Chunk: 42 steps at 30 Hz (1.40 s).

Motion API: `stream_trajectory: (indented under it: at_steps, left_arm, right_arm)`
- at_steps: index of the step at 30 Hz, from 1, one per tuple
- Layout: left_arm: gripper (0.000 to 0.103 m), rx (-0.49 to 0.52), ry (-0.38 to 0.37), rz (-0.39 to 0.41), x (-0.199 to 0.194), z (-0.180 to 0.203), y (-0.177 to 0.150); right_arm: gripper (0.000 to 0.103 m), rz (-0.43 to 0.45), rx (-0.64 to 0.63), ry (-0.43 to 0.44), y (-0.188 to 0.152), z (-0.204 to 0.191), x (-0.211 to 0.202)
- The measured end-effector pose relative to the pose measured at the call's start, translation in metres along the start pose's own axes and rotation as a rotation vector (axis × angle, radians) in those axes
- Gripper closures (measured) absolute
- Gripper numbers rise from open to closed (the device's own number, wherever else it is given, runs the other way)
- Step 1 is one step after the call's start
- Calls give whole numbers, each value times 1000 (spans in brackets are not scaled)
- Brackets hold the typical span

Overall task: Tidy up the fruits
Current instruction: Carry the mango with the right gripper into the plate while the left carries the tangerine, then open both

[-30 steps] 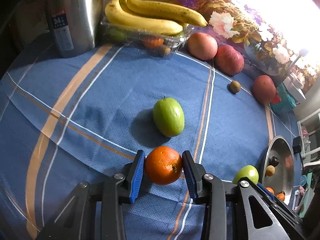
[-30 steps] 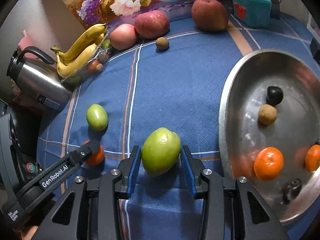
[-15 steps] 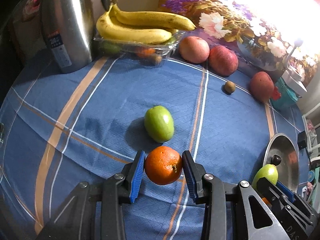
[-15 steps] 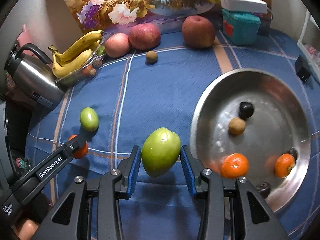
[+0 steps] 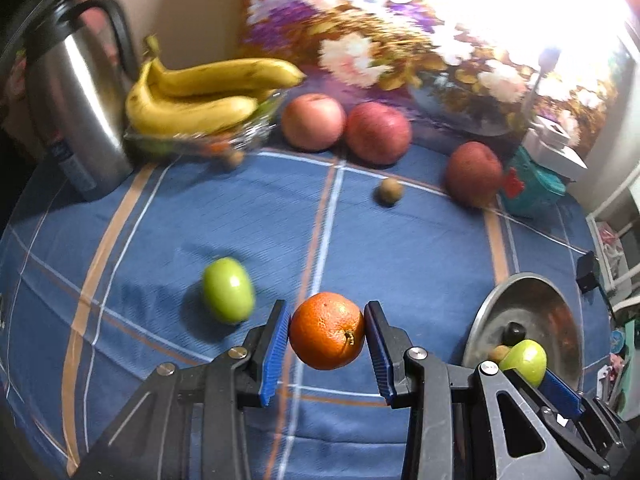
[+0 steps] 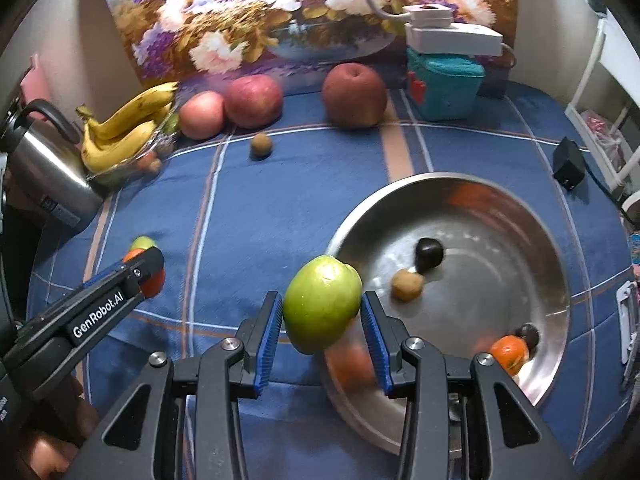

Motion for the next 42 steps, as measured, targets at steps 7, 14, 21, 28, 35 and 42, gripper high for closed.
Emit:
stream_trajectory:
  at_steps: [7,14,21,28,35,42]
  left_arm:
    - [62,81,-50,-7,-4,42,-18]
    - [62,182,-88,-28,-6,84,-46]
    - [62,268,-99,-38,-3,113,-67]
    - [62,312,-87,-53,7,122,-77]
    - [62,324,-73,-77,13,123,-84]
    - [60,314,-70,-101,17,121,-85]
  right_arm:
    - [61,-5,69,-57,-4,38,-5]
    - [61,-25,175,-94,-17,85,-8]
    - [61,-31,284,-111,-34,126,-14]
    - [61,-38,309,-103,-38,139,-11]
    - [60,-75,281,-87,-39,131,2]
    - [60,-81,273,-93,-40,126,3]
Point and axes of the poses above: each gripper's, at about its wrist camera, not at the fingertips, and x roughly the way its jaws point, z to its right, y to its top, the point moved 3 cm from there along x, roughly the way its jaws point, and after that the axes turned 14 degrees about -x, right-handed, at the moved point
